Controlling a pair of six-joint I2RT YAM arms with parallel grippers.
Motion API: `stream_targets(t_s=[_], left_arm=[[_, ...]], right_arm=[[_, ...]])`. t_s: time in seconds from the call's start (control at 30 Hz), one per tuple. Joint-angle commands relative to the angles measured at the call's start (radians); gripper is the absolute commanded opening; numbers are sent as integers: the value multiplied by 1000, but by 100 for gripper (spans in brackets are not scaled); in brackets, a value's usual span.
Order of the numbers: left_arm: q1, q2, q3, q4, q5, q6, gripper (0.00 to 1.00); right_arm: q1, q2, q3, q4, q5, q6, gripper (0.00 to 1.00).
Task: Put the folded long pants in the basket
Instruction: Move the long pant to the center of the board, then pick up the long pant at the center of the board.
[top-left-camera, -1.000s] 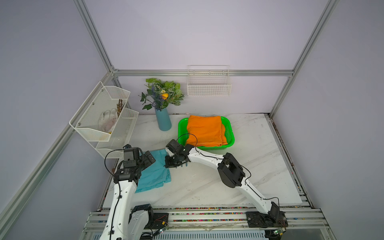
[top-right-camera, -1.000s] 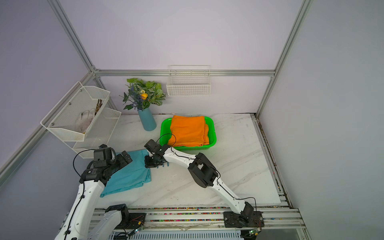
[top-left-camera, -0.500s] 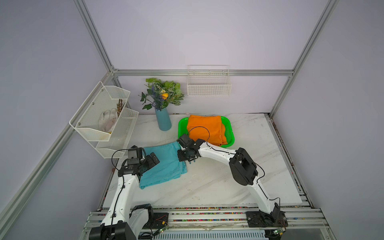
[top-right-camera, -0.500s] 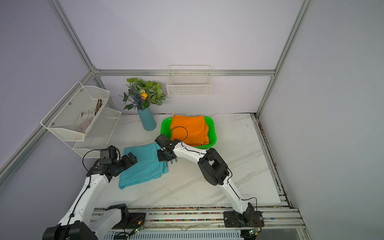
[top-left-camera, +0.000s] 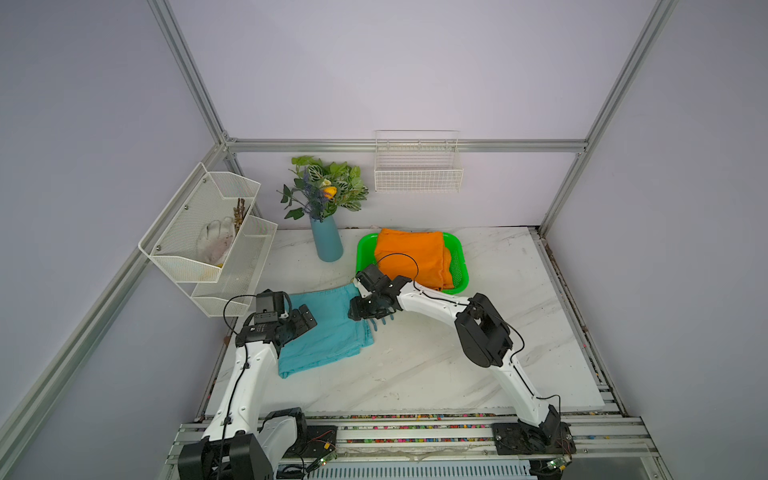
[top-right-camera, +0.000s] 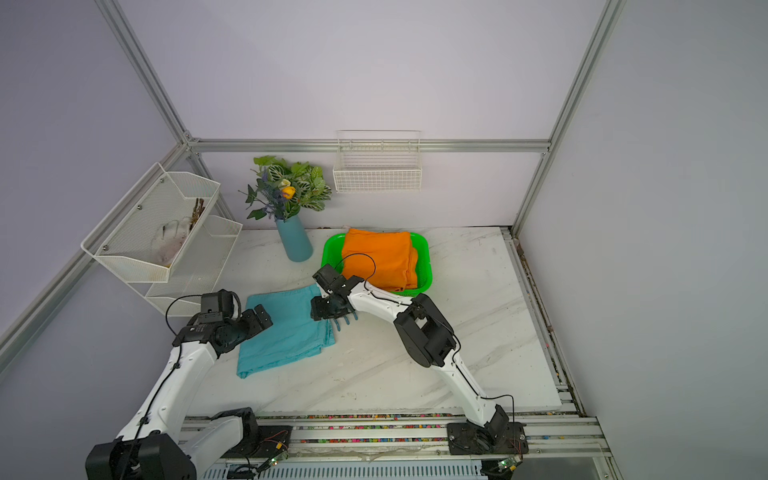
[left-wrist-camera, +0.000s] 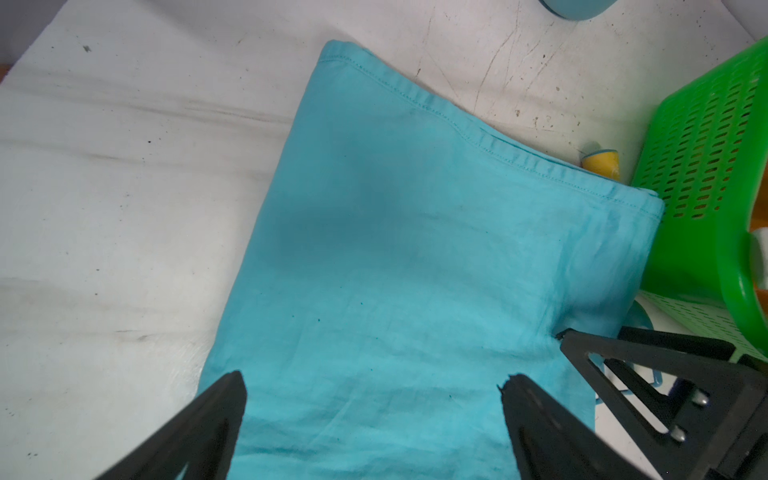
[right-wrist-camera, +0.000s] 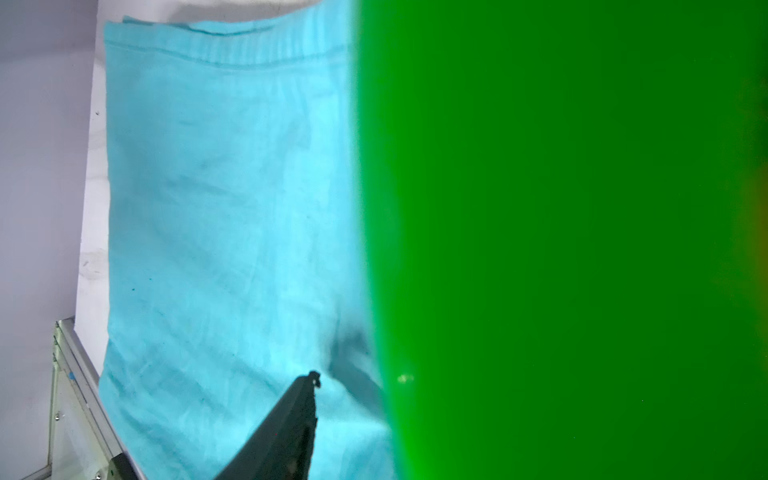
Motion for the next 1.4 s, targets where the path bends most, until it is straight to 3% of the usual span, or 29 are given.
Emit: stream_targets(t_s=[0.0,0.2,0.37,0.4,0.5,0.53,0.7,0.97,1.37], left_arm=[[8,-22,27,8,-12,-5,100],[9,-47,37,-3,-21,-10,100],[19,-53,15,6,-33,-15,100],[24,-55,10,8,-29,-20,100],[37,-78,-29,52,-24,-31,100],[40,-93,-52,82,-25,-34,100],[53,-147,-142,177,0,-43,100],[97,-60,-158,209,40,-52,100],[111,164,-113,243,21,4,94]], right_arm=[[15,50,-12,31,-43,24,57],[44,82,4,26,-31,44,56],[51,102,6,43,-21,67,45],[52,108,11,39,-18,70,40],[54,111,3,36,-8,72,5],[54,98,-14,39,6,70,0],[53,-39,-139,67,136,51,0],[52,-208,-285,85,323,16,0],[46,-205,-291,87,309,-9,0]])
